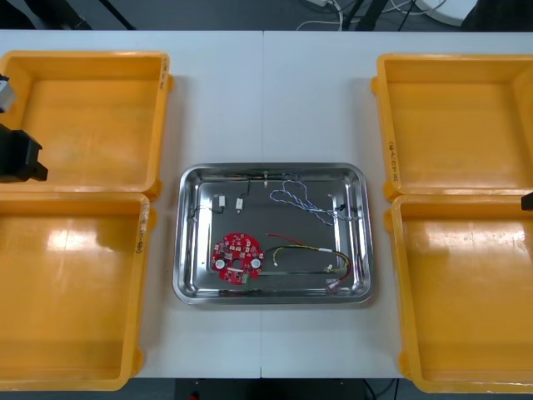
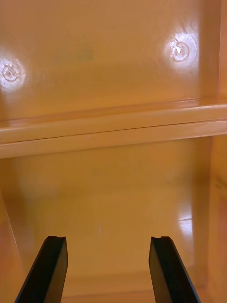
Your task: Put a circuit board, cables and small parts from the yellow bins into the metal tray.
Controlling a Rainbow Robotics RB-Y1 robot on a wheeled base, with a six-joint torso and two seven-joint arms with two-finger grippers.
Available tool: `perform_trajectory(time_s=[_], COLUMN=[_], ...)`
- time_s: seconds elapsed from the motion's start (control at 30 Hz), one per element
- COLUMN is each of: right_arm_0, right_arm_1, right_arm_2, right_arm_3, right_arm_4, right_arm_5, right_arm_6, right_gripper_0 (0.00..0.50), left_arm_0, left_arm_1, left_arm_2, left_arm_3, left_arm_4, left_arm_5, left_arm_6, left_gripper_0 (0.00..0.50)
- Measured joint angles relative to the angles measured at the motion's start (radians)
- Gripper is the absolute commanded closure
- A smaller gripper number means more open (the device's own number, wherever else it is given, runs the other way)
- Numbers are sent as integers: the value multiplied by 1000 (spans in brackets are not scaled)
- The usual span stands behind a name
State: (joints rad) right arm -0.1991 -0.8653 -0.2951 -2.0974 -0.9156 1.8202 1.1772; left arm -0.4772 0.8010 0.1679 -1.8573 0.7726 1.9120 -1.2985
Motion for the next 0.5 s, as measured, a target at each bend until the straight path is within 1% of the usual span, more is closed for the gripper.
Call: perform_trajectory(time_s=[0.5], right_arm_0=[0], right_arm_1=[0], right_arm_2=[0], right_arm_3=[0], right_arm_4=[0], right_arm_5=[0], right_arm_6=[0], right_gripper_0=[0], left_arm_0=[55], left_arm_1=[0], left_arm_2=[80], left_arm_3=[-30], left_arm_4=[0], left_arm_5=[0], left_arm_6=[-1], left_gripper_0=[0])
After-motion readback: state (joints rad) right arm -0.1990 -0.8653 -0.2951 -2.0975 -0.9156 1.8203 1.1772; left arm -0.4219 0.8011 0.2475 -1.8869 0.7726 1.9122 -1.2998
